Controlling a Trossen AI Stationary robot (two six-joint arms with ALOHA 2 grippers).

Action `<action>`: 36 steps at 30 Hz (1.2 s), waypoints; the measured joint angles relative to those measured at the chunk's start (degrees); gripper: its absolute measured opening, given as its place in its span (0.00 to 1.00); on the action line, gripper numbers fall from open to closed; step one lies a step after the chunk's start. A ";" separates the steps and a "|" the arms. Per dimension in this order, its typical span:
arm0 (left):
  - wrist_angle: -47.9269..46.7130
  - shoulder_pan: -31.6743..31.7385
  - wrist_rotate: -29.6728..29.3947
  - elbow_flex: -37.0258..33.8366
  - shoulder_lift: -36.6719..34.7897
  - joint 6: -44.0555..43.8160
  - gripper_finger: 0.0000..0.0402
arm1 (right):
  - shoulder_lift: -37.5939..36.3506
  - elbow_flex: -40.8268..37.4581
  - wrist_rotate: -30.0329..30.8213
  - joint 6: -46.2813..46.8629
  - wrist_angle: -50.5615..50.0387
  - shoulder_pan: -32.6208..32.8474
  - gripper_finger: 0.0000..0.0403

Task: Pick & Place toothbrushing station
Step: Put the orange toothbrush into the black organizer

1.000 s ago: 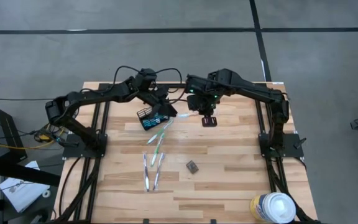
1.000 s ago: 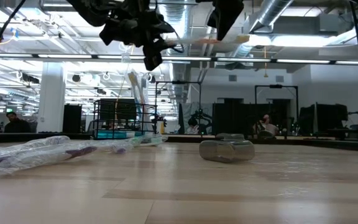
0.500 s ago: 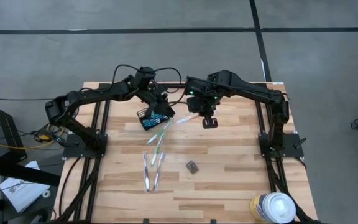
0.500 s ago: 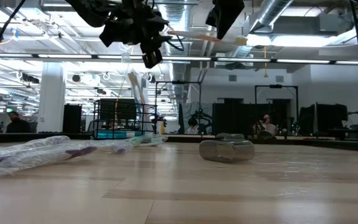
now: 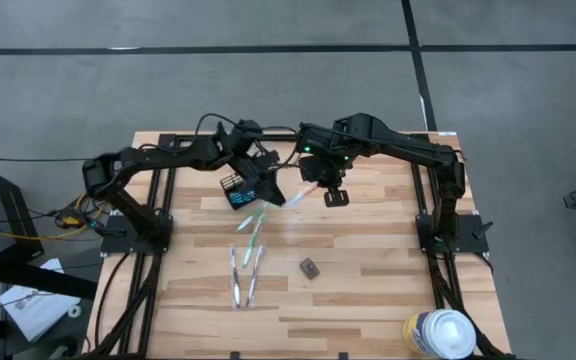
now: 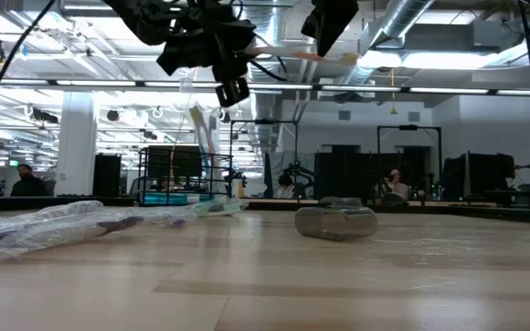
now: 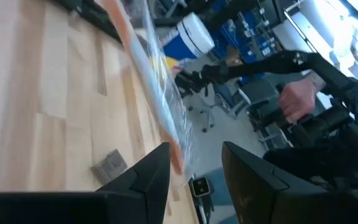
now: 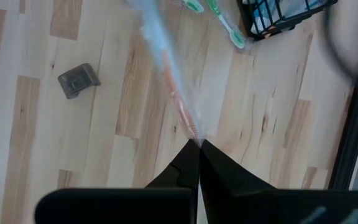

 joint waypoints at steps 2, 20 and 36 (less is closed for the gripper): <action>1.66 -1.22 0.03 0.00 0.89 -0.96 0.35 | 0.00 0.00 -0.01 0.08 0.02 0.02 0.00; 7.44 1.06 -1.10 0.00 2.49 -6.06 0.35 | 0.00 0.00 -1.62 -0.33 0.29 0.59 0.00; 11.43 -2.81 2.86 0.00 2.49 -11.99 0.35 | 0.00 0.00 -1.58 -0.27 1.45 0.22 0.00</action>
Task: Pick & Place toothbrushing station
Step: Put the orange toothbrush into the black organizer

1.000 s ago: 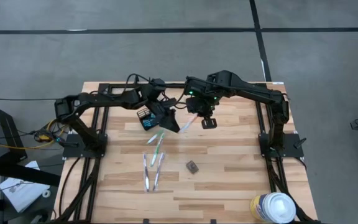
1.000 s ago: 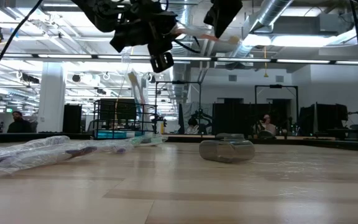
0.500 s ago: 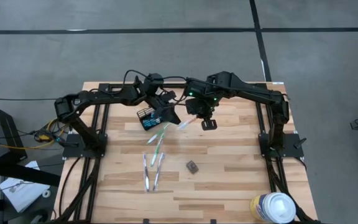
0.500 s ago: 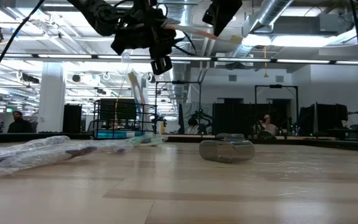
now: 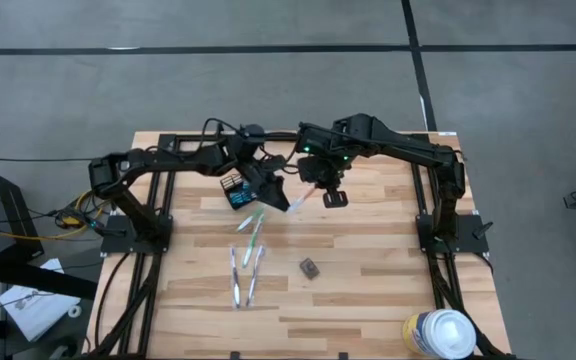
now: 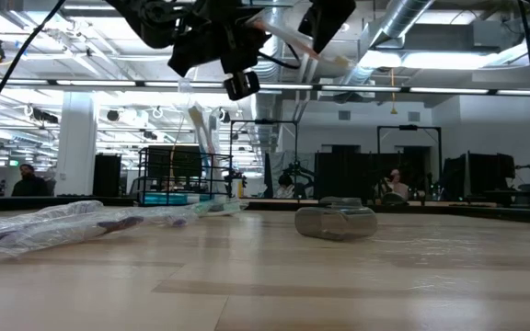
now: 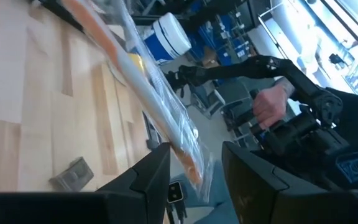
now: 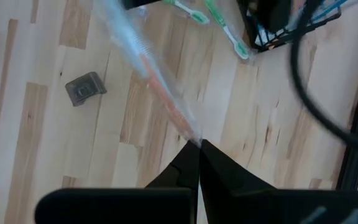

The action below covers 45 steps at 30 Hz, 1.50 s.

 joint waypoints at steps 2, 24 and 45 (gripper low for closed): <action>0.07 -0.47 -0.55 0.00 0.00 -0.02 0.35 | 0.00 0.00 0.00 0.22 0.28 0.00 0.00; -0.62 -0.69 -7.35 -0.31 1.77 2.69 0.04 | -0.28 0.09 -1.52 0.51 -0.20 0.11 0.00; 1.18 -0.52 -7.99 0.18 1.25 9.71 0.04 | -1.06 11.63 -0.69 11.09 -1.14 -5.45 0.47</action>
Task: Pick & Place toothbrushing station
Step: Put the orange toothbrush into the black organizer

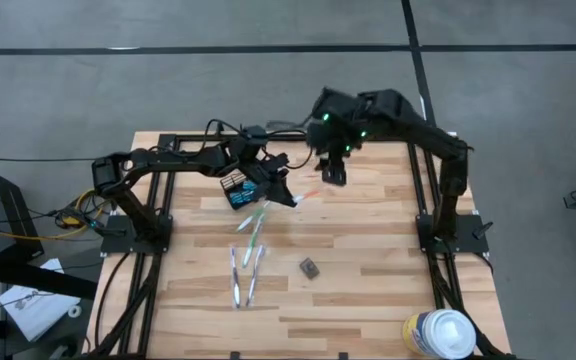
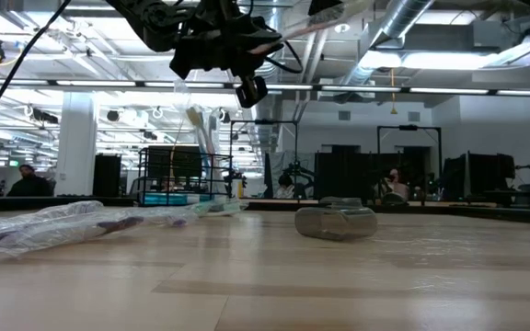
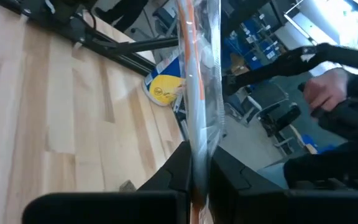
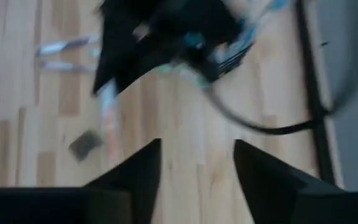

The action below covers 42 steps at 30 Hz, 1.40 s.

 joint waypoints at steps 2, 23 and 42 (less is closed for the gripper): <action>0.32 -0.03 -1.78 -0.01 -0.09 0.99 0.04 | -1.31 -0.53 0.04 1.17 2.29 -1.50 0.56; 26.07 14.98 -22.26 -0.18 -12.34 7.74 0.04 | -16.42 0.02 -0.63 17.34 42.97 -14.61 0.64; 30.96 14.31 -25.42 1.63 -23.61 5.79 0.04 | 0.10 -0.17 -10.01 25.25 75.89 -6.26 0.64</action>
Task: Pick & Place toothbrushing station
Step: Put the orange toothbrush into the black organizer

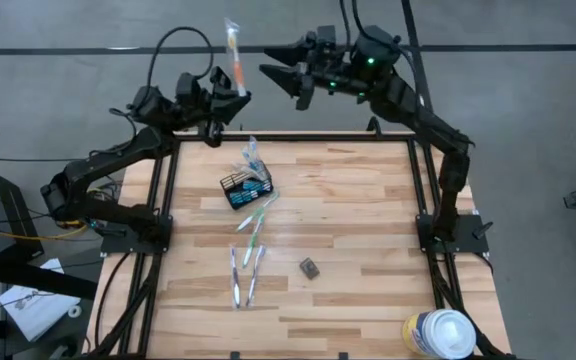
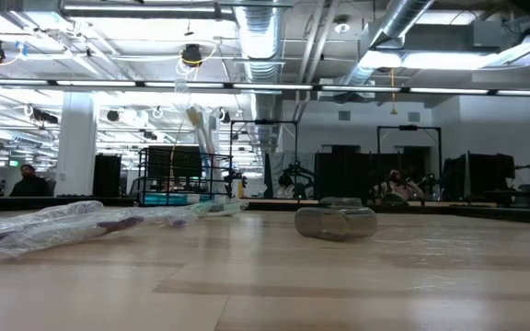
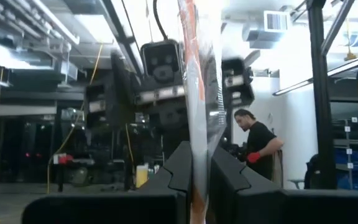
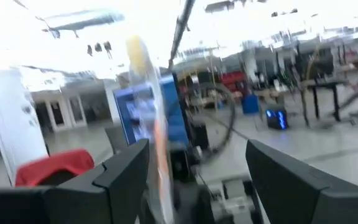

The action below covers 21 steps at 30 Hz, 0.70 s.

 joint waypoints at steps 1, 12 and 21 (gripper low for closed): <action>-0.56 0.00 0.06 0.00 0.00 -0.02 0.04 | 0.47 0.10 -0.25 0.59 1.22 0.00 0.64; -2.61 -1.99 1.50 -0.03 1.25 0.00 0.04 | 0.83 0.06 -3.06 2.88 1.69 0.57 0.64; -2.42 -3.54 1.57 -0.07 3.13 -0.56 0.04 | 0.83 0.06 -4.22 3.58 1.54 0.83 0.64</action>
